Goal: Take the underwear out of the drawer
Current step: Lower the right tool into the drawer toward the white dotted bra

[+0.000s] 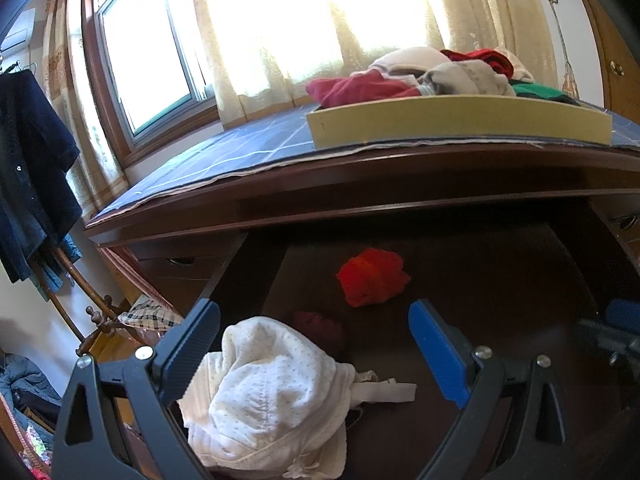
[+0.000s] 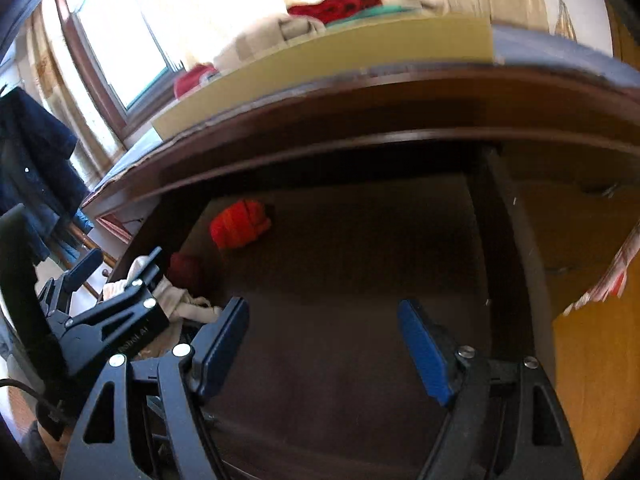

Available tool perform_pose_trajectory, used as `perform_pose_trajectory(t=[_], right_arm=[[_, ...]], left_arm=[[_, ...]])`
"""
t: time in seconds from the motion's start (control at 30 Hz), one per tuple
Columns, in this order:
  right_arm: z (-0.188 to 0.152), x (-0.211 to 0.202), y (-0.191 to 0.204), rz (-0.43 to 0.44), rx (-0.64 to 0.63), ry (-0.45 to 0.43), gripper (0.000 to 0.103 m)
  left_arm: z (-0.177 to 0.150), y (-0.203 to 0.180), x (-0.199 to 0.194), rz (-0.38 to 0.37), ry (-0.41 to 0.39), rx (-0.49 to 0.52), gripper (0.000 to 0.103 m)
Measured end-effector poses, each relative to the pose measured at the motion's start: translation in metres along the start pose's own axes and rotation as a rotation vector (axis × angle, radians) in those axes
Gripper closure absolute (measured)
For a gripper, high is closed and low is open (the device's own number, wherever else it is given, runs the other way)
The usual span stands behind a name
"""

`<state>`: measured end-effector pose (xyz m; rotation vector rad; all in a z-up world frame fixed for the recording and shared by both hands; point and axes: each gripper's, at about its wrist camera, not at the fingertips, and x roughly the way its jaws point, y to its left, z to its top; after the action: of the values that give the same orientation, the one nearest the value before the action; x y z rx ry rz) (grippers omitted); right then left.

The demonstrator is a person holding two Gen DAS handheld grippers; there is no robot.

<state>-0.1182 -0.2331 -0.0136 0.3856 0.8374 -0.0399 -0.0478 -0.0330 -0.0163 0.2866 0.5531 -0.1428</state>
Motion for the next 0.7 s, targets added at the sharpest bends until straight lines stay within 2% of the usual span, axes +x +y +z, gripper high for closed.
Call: perform_pose_trajectory(t=[0.17,0.27,0.37,0.7], right_arm=[[-0.009,-0.001,-0.009,0.018,0.043,0.1,0.024],[-0.015,-0.015,-0.011,0.055,0.04,0.113,0.024],[-0.012,-0.024,-0.006,0.027,0.003,0.078,0.024],[0.0,-0.008,0.0,0.141,0.042,0.128,0.024]], left_arm=[[-0.001,0.007,-0.002,-0.036,-0.014,-0.029,0.006],[-0.001,0.006,-0.002,-0.013,-0.013,-0.03,0.006],[0.0,0.003,-0.001,0.004,-0.013,-0.02,0.006],[0.002,0.005,-0.007,-0.058,-0.025,0.011,0.005]])
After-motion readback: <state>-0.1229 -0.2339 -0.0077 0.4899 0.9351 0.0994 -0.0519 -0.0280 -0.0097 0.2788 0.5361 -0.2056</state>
